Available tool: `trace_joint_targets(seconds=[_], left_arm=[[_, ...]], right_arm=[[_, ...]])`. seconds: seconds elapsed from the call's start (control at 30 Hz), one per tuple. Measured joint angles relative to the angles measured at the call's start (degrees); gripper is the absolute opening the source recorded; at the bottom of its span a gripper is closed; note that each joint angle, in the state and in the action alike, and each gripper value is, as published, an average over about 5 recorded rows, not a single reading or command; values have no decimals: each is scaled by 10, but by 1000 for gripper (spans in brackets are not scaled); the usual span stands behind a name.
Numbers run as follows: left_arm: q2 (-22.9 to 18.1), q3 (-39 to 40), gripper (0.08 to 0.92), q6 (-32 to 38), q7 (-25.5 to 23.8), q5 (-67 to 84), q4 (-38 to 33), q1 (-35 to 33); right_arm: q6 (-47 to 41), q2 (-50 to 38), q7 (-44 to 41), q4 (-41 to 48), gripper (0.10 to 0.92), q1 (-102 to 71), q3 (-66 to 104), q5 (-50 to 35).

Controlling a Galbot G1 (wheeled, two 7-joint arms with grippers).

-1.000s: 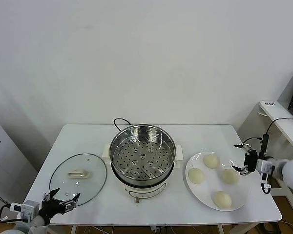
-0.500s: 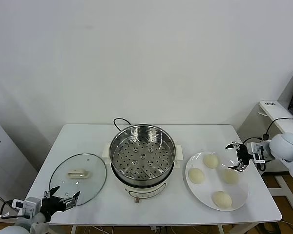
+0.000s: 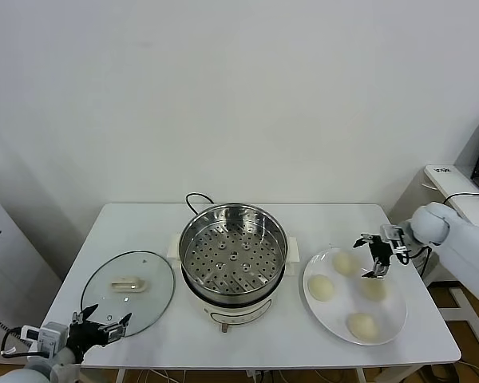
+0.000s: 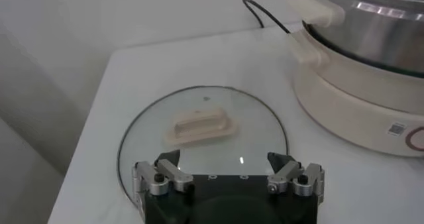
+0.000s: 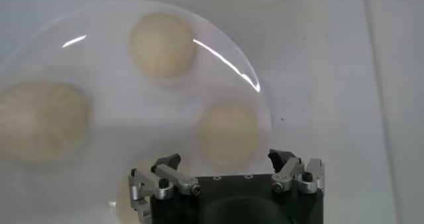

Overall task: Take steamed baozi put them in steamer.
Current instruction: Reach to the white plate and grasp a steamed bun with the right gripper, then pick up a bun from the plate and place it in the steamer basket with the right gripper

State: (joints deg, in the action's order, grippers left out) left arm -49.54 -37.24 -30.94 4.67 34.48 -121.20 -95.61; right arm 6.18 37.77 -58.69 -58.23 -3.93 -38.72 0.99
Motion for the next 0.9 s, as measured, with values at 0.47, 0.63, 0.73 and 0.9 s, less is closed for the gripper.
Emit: trace_joint_targets(seconds=[0.47, 0.63, 0.73, 0.9], left_arm=[[0, -1, 823, -3, 0, 0, -15, -2], [-1, -4, 823, -4, 0, 1, -20, -6], [-2, -5, 823, -5, 0, 1, -23, -8], [-4, -8, 823, -6, 0, 2, -29, -11]], right_arm=[[5, 62, -7, 57, 750, 26, -43, 18], [5, 74, -11, 68, 602, 31, -49, 31], [5, 77, -14, 72, 528, 33, -51, 39], [6, 81, -19, 73, 465, 36, -55, 49]])
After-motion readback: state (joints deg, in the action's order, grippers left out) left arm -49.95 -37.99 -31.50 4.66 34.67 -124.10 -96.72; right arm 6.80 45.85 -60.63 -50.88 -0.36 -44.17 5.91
